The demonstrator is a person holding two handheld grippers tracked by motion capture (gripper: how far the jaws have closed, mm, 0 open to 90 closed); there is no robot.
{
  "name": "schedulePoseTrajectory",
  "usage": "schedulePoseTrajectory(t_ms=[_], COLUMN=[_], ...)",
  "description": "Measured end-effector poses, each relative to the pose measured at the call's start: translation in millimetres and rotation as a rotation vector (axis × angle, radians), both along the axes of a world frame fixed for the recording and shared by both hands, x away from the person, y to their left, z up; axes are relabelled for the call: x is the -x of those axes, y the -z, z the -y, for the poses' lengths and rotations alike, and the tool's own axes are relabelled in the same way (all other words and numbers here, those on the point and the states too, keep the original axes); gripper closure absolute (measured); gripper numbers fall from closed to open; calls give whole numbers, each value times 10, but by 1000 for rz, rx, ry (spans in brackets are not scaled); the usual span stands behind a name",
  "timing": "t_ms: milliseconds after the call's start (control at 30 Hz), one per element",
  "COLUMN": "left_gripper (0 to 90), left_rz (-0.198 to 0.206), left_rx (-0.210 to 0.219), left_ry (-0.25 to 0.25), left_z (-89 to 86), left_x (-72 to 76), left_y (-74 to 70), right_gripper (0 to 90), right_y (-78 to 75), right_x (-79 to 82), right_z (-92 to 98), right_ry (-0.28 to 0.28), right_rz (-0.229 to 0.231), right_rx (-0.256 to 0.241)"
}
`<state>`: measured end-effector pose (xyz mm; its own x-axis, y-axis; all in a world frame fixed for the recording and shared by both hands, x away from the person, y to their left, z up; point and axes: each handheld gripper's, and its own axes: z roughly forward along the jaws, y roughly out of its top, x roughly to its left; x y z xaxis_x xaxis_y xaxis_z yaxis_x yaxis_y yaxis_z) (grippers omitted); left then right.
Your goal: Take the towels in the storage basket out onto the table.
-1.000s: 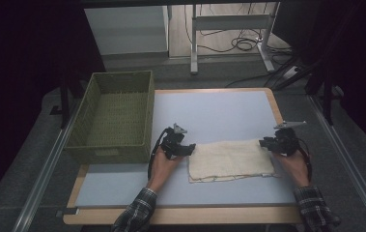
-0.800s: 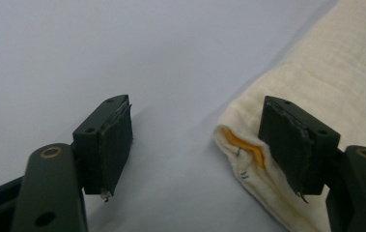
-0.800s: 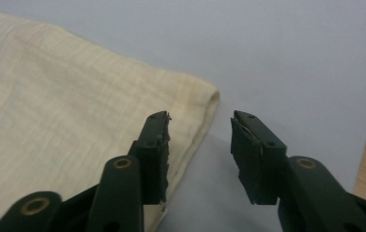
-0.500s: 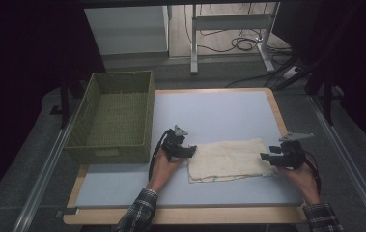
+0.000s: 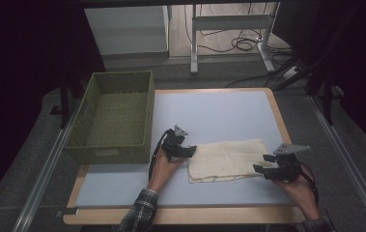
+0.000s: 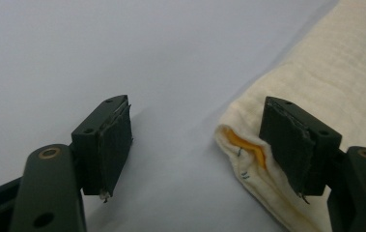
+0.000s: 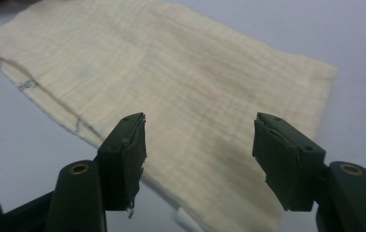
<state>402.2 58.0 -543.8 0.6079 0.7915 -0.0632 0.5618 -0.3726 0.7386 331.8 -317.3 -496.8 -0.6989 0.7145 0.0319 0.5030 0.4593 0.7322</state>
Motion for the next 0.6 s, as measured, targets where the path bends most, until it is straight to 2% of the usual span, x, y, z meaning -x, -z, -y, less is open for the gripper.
schedulePoseTrajectory(t_ms=[267, 467, 600], left_gripper=[272, 272, 272], left_rz=[0, 0, 1], left_rx=[0, 1, 0], left_ry=[0, -1, 0], left_z=[0, 0, 0], left_x=[0, 1, 0], left_y=[0, 1, 1], right_gripper=[372, 478, 508], right_y=[46, 85, 116], right_x=[87, 119, 118], right_z=[-267, -528, -735], right_ry=[-67, -129, -180], right_rz=[-2, -14, -12], right_rx=[1, -4, -13])
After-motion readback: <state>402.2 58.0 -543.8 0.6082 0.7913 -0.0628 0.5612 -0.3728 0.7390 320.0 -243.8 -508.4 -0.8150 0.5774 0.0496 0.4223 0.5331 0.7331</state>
